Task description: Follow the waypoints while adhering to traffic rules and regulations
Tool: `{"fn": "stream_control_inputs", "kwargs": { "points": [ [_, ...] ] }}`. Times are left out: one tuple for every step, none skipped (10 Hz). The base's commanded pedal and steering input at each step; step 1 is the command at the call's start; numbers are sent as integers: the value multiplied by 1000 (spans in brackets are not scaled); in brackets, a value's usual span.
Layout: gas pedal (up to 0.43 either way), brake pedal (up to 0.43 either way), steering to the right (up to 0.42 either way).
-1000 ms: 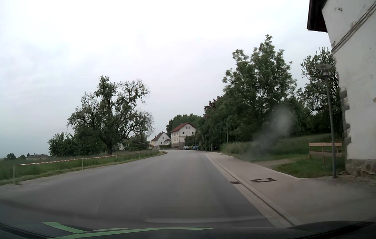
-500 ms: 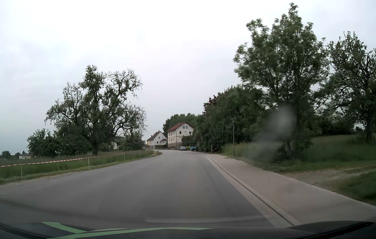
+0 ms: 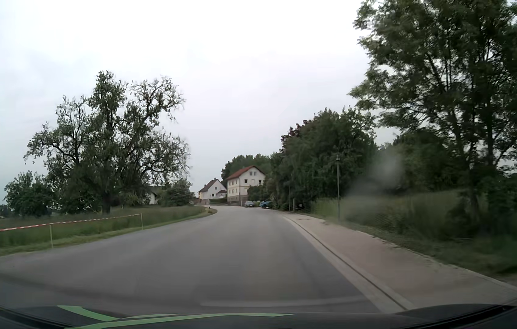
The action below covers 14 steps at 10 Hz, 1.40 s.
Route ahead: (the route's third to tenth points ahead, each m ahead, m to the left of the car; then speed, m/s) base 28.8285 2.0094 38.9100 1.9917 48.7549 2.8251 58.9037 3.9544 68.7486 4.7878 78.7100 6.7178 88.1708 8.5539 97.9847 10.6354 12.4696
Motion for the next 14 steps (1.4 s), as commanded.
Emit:
{"fn": "stream_control_inputs", "kwargs": {
  "points": [
    [150, 0, 3],
    [150, 0, 3],
    [150, 0, 3],
    [150, 0, 3],
    [150, 0, 3],
    [150, 0, 3],
    [150, 0, 3],
    [138, 0, 4],
    [138, 0, 3],
    [138, 0, 3],
    [130, 0, 1],
    [118, 0, -1],
    [118, 0, -3],
    [118, 0, -5]
  ]
}}
